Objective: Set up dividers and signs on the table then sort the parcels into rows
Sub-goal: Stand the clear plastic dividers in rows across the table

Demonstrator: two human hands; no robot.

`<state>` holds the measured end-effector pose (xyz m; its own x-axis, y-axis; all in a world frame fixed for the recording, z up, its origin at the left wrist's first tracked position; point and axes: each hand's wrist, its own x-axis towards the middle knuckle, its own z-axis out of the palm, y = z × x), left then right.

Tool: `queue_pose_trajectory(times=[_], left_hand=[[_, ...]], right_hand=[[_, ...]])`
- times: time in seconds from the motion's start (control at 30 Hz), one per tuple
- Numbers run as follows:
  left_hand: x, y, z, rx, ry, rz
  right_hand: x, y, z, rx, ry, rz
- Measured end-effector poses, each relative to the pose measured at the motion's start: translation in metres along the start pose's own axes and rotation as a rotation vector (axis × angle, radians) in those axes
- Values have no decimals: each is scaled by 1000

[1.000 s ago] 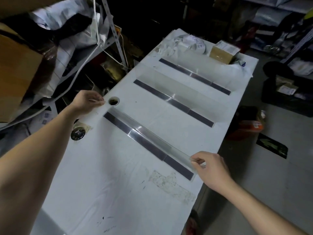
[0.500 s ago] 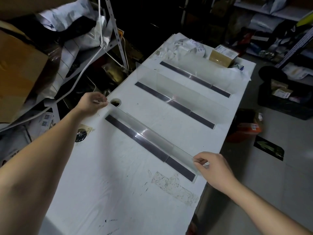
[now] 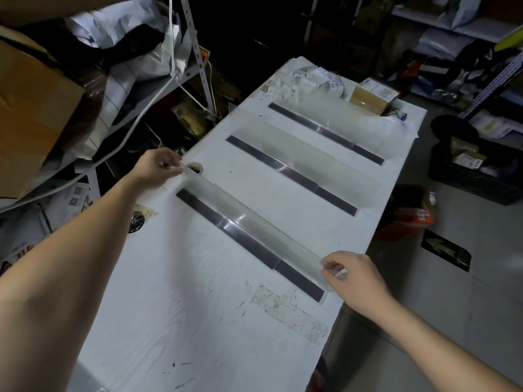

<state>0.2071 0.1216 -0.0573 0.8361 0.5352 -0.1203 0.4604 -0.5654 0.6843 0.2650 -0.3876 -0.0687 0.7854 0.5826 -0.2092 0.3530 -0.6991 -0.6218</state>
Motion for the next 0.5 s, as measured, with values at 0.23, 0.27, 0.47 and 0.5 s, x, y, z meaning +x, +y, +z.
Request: queue_pose_trajectory(times=[0.23,0.27,0.47,0.5], left_hand=[[-11,4,-5,-11,-34,-51],[-13,5,-6,-9,-32,-50],[-35,13,-12,83,-23,-88],[-41,13,-15,126,-18,-88]], right_hand=[[0,-7,-5,-23,-16,51],[0,-8,-5,-23,-24,59],[0,-16,-12,-113,-64,60],[0,-19,-16,-136,-67,42]])
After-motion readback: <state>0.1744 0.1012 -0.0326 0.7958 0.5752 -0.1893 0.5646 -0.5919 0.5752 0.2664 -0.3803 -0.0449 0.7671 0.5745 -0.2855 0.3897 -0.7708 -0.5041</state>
